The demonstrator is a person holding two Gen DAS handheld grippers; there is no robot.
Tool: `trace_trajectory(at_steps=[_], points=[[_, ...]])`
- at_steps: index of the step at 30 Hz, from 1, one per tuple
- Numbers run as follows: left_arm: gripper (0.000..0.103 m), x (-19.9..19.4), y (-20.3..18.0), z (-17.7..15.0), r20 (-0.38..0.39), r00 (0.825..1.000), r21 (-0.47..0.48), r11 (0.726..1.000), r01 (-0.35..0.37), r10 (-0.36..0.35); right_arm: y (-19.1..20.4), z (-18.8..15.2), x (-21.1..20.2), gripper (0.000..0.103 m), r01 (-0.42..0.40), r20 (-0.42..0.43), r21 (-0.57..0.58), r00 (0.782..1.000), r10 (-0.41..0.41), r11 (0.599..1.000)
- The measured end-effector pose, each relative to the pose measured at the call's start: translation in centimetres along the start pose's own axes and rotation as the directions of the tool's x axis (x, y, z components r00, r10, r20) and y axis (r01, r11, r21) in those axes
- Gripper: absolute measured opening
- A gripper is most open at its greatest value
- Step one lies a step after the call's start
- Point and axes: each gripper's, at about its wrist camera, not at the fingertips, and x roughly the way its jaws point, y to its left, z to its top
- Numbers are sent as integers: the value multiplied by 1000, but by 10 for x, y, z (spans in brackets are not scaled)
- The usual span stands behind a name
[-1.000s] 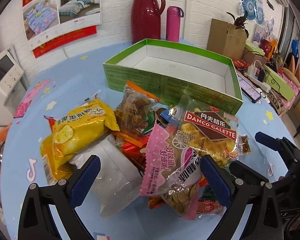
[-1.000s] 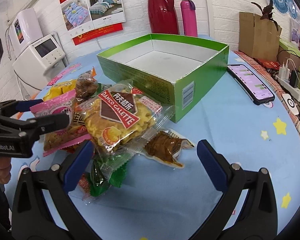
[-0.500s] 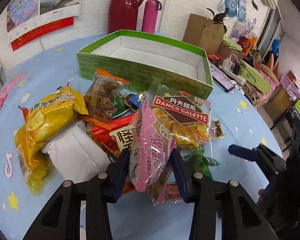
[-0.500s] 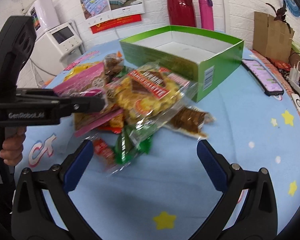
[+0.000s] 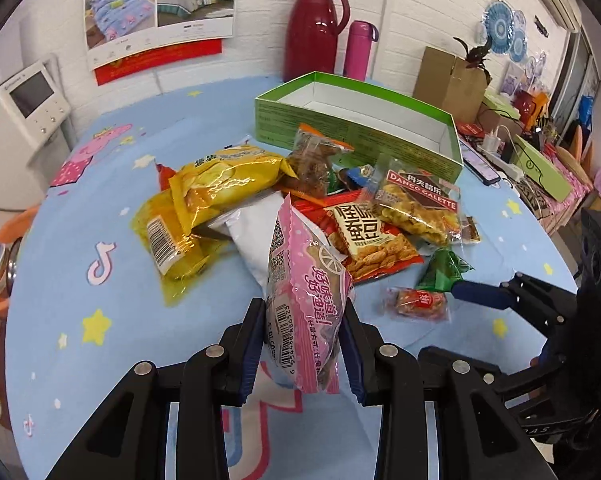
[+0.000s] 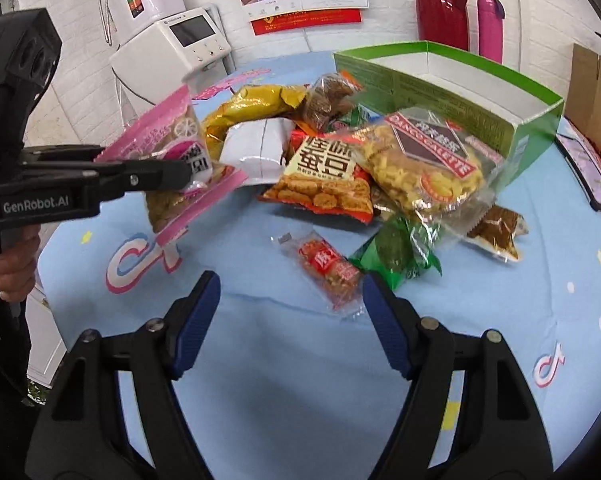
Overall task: Organize snacks
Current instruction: 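Reach the left tool to the pink biscuit bag and grasp it, then carry the pink bag into the green box and open the left tool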
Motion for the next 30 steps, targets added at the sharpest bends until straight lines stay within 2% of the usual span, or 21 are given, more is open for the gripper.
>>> trace_trajectory(at_steps=[3, 4, 5, 6, 9, 11, 12, 16, 20, 25, 28, 30], points=[[36, -1, 3, -2, 7, 1000, -13, 1000, 0, 0, 1, 11, 18, 72, 8, -10, -59, 1000, -9, 998], [36, -3, 5, -2, 14, 1000, -17, 1000, -3, 3, -1, 11, 27, 68, 9, -48, -55, 999, -12, 998], [36, -5, 6, -3, 20, 1000, -20, 1000, -8, 8, -4, 12, 33, 53, 6, -85, -43, 996, -10, 999], [36, -8, 8, -4, 28, 1000, -23, 1000, -13, 13, -7, 8, 36, 45, 2, -112, -27, 994, -5, 1000], [36, -11, 16, -3, 35, 999, -33, 999, -23, 24, -7, -1, 26, 42, -32, -101, -4, 994, 32, 999], [36, -9, 18, 1, 31, 999, -42, 999, -21, 22, -8, -5, 29, 39, -25, -99, -7, 995, 24, 1000], [36, -8, 17, 3, 28, 999, -46, 999, -16, 17, -7, -5, 29, 29, 1, -90, -18, 996, -2, 1000], [36, -13, 11, 15, 50, 999, -23, 1000, 19, -18, -8, -4, 22, 28, 6, -75, -3, 997, -6, 1000], [36, -32, 10, 41, 114, 993, -14, 1000, 27, -26, -13, 20, -19, 28, -21, 59, 19, 998, 20, 1000], [36, -35, -10, 84, 176, 983, 31, 998, 47, -52, -37, 57, -59, 28, 93, 207, 31, 973, -97, 995], [36, -20, -25, 114, 174, 980, 54, 995, 85, -94, -57, 73, -63, 28, 164, 237, 61, 956, -174, 984], [36, -3, -35, 134, 165, 980, 64, 992, 106, -116, -74, 81, -60, 28, 184, 239, 98, 950, -202, 978]])
